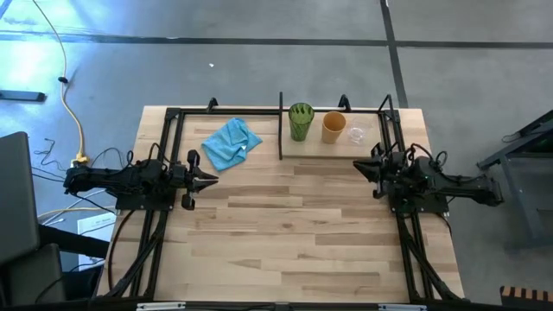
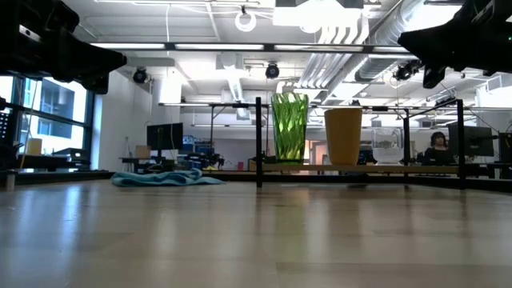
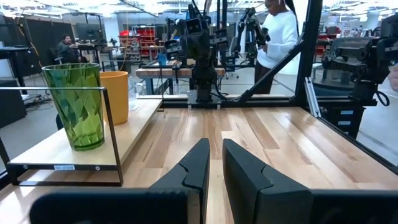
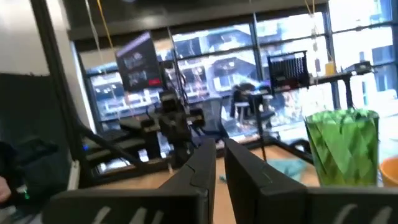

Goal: Stack small to large cups/mugs on shelf
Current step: Return to Home Position

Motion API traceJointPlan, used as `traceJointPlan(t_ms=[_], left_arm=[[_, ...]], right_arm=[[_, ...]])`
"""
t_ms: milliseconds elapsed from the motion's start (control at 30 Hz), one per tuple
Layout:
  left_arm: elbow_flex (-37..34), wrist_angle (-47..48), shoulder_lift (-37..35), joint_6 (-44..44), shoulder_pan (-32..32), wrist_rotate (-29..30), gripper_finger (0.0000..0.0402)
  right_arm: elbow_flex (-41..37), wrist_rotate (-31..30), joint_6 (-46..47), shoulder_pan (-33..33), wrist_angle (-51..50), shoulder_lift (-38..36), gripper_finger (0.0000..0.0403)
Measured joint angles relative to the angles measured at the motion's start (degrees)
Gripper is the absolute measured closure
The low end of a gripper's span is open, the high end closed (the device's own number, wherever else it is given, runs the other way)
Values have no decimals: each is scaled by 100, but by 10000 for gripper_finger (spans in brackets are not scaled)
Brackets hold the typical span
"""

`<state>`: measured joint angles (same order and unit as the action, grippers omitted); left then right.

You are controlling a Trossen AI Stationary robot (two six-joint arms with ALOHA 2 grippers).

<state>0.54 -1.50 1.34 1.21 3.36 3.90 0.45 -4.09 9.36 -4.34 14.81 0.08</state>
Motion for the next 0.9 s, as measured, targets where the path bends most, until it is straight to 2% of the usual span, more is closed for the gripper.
traceJointPlan(t_ms=[233, 367, 633, 900], left_arm=[[0, 0, 0, 0, 2, -27, 366], [0, 2, 0, -2, 1, -46, 366], [0, 4, 0, -7, 0, -46, 366], [0, 4, 2, -9, 2, -46, 367]], right_arm=[[0, -300, 122, 0, -1040, -2, 379], [0, -293, 22, 0, -1074, -2, 379], [0, 244, -729, 79, -1373, 24, 379], [0, 326, -1085, 186, -1387, 28, 379]])
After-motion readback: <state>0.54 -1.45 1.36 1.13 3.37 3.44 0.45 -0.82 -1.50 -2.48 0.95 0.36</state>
